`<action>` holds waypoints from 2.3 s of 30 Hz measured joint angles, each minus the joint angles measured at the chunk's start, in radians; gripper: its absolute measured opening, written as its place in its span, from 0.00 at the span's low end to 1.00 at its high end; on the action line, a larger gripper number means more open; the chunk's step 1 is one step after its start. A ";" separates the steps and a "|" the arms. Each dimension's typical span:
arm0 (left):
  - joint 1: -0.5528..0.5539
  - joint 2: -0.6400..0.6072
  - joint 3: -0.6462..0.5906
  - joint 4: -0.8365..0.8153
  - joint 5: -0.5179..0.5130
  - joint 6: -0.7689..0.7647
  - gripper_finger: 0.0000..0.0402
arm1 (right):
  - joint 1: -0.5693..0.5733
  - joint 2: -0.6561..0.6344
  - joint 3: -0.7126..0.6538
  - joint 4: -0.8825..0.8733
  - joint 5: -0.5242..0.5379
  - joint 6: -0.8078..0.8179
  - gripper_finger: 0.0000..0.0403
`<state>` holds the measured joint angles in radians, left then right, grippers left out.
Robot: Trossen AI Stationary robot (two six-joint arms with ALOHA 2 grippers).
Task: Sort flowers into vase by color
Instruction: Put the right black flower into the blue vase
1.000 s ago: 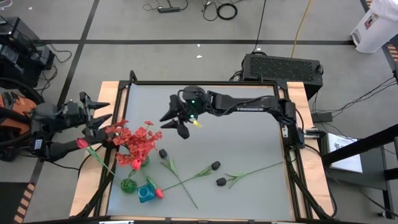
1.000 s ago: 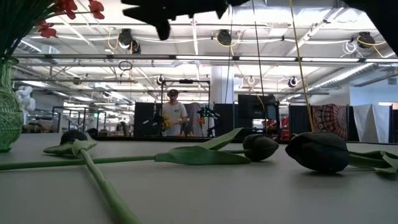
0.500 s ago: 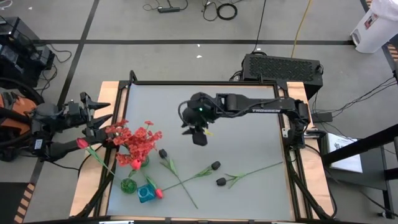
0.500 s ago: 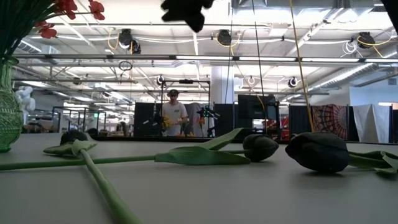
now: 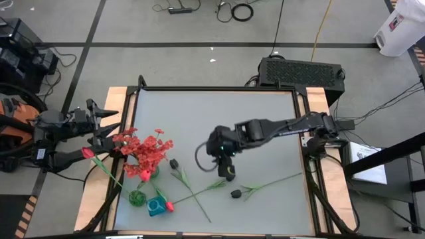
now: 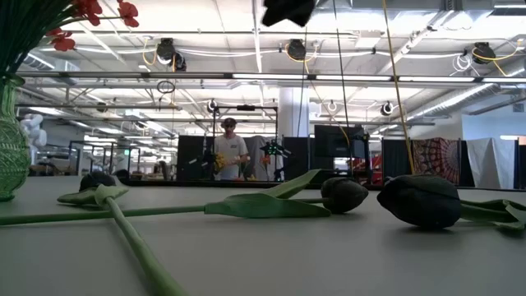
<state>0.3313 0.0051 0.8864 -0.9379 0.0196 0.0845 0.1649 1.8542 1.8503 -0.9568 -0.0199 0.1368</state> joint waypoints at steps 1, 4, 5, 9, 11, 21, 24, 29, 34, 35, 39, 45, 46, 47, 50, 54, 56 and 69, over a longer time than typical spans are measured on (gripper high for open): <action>0.000 0.000 0.000 0.000 0.000 0.000 0.57 | 0.017 0.000 0.000 -0.017 0.015 0.017 0.34; 0.000 0.000 0.000 0.000 0.000 0.000 0.57 | 0.069 0.000 0.000 -0.046 0.067 0.062 0.34; 0.000 0.000 0.000 0.000 0.000 0.000 0.57 | 0.089 0.000 0.000 -0.057 0.090 0.071 0.34; 0.000 0.000 0.000 0.000 0.000 0.000 0.57 | 0.168 0.000 0.000 -0.102 0.194 0.087 0.34; 0.000 0.000 0.000 0.000 -0.001 0.000 0.57 | 0.208 0.000 0.000 -0.126 0.256 0.087 0.34; 0.000 0.000 0.000 0.000 -0.001 0.000 0.57 | 0.366 -0.017 -0.001 -0.255 0.488 0.196 0.34; 0.000 0.000 0.000 0.000 -0.002 0.000 0.57 | 0.412 -0.037 -0.001 -0.279 0.556 0.243 0.34; 0.000 0.001 0.000 0.000 -0.002 0.000 0.57 | 0.487 -0.084 -0.001 -0.298 0.678 0.276 0.34; 0.000 0.001 0.000 0.000 -0.002 0.000 0.57 | 0.531 -0.142 -0.025 -0.267 0.749 0.284 0.34; 0.000 0.001 0.000 0.000 -0.002 0.000 0.57 | 0.534 -0.154 -0.038 -0.246 0.759 0.287 0.34; 0.000 0.001 -0.001 0.000 -0.002 0.001 0.57 | 0.530 -0.211 -0.129 -0.129 0.752 0.239 0.34; 0.000 0.001 -0.001 0.000 -0.002 0.001 0.57 | 0.497 -0.358 -0.377 0.030 0.718 0.200 0.34; 0.000 0.001 -0.001 0.001 -0.002 0.001 0.57 | 0.492 -0.395 -0.430 0.071 0.705 0.201 0.34; 0.000 0.001 -0.001 0.000 -0.002 0.001 0.57 | 0.486 -0.431 -0.483 0.112 0.697 0.198 0.34; 0.000 0.001 -0.001 0.001 -0.002 0.001 0.57 | 0.465 -0.549 -0.661 0.269 0.659 0.173 0.34; 0.000 0.001 -0.001 0.001 -0.002 0.001 0.57 | 0.423 -0.707 -0.888 0.488 0.527 0.138 0.34; 0.000 0.001 -0.001 0.001 -0.002 0.001 0.57 | 0.402 -0.765 -0.986 0.561 0.467 0.139 0.34; 0.000 0.001 -0.001 0.023 -0.002 0.002 0.57 | 0.334 -0.759 -1.161 0.615 0.166 0.267 0.34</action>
<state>0.3313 0.0063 0.8856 -0.9151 0.0177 0.0860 0.4985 1.0953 0.6891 -0.3413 0.1460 0.4038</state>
